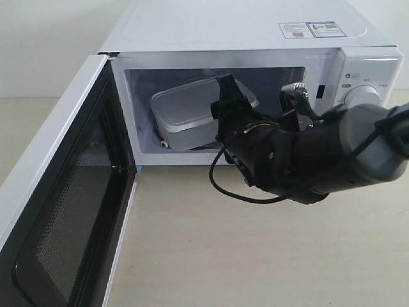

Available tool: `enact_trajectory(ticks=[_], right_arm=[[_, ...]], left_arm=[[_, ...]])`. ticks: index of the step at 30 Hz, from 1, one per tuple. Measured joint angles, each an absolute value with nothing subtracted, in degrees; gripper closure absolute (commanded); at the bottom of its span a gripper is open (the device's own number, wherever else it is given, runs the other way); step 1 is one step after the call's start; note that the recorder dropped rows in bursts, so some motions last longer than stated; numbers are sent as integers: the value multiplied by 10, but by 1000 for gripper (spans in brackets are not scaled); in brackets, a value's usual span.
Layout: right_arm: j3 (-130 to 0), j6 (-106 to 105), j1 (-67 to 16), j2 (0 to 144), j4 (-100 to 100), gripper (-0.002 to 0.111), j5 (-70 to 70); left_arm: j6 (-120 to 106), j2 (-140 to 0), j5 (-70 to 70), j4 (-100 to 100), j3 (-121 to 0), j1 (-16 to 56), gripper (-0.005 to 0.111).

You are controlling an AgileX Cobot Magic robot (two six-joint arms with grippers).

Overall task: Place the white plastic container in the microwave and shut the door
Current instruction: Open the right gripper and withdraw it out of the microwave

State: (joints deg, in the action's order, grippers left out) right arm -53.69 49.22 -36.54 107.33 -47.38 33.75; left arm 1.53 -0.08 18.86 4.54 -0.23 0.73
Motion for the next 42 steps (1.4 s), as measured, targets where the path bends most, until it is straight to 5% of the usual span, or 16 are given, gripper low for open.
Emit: enact_trajectory(ticks=[21,30,33,37,42], right_arm=[[-480,397,-365,998,-465,55,216],[-479,198,-365,986,-425,55,146],[-479,184,-365,986,-385,68,134],[-479,181,-365,986,-319,108,126],[-479,139,-365,986,-230,108,116]], left_arm=[[15,-1,189,45,-2,7,103],[15,-1,189,45,-2,7,103],[15,-1,189,45,-2,7,103],[15,-1,189,45,-2,7,103],[15,-1,189,45,-2,7,103]])
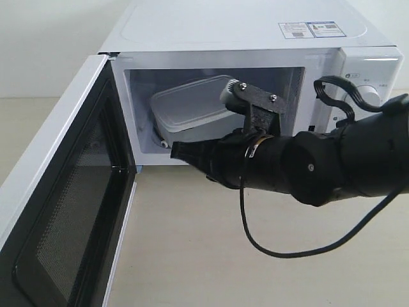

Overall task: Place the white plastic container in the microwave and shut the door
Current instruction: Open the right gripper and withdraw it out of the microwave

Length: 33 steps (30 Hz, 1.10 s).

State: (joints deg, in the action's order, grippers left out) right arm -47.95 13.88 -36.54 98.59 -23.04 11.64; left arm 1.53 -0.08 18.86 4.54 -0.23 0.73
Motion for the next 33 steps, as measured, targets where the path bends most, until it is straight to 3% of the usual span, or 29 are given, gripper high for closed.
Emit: enact_trajectory(ticks=[7,11,21,33], right_arm=[[-479,117,-367,986,-30,108,122],[-479,45,-396,1018,31,108,229],[-482,-81,-400,1092,-128,108,366],[-553,-88,-358,1144,-156,108,373]], left_arm=[[15,-1,189,45,-2,7,103],[15,-1,189,45,-2,7,103],[15,-1,189,45,-2,7,103],[15,-1,189,45,-2,7,103]])
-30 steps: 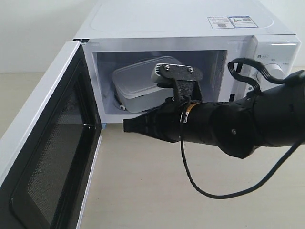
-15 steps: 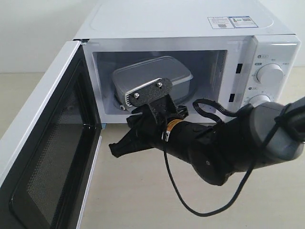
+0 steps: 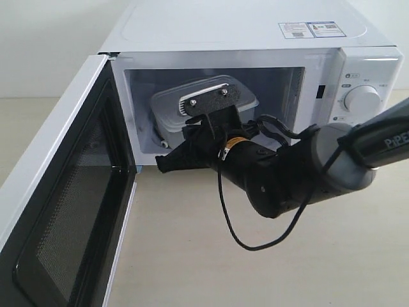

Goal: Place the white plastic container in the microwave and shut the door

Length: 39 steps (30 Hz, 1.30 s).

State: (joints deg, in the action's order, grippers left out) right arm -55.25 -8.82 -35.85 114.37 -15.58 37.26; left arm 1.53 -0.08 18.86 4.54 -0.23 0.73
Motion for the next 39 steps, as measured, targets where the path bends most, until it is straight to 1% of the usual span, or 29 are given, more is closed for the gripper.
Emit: enact_trajectory(ticks=[7,13,18,24,30,34,39], right_arm=[[-609,-89,-334,1175,-152,108,337],[-607,-100,-334,1159,-150,108,268],[-547,-115,-334,1085,-150,108,264],[-431,-119,-334,980,-150,108,278],[-321,-119,-334,846,-150,108,286],[-284,-119,-334,776,-150,108,286],[-269,-119,-334,741,-148,108,278]], left_arm=[[15,-1,189,45,-2,7,103],[15,-1,189,45,-2,7,103],[15,-1,189,45,-2,7,103],[15,-1,189,45,-2,7,103],[15,-1,189,45,-2,7,103],[15,-1,189,45,-2,7,103],[15,-1,189,45,-2,7,103]])
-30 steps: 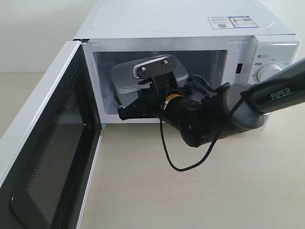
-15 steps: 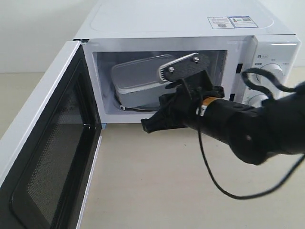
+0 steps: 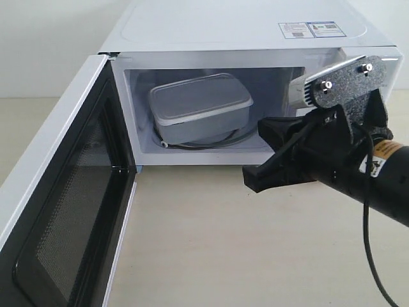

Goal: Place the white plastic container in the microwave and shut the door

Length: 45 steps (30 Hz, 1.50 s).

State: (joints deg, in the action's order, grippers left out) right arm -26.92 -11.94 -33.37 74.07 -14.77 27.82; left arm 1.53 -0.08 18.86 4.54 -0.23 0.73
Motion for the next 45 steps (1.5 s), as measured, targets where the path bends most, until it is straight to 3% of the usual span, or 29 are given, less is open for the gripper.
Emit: enact_trajectory(ticks=[13,23,36,45], right_arm=[[-268,-119,-334,737,-146,108,217],[-268,-119,-334,737,-146,108,218],[-268,-114,-334,737,-96,108,286],[-268,-113,-334,737,-94,108,288]], left_arm=[[15,-1,185,42,-2,7,103],[15,-1,-33,21,-5,7,103],[-55,0,102,15,-180,7,103],[-56,0,127,15,-191,7,103]])
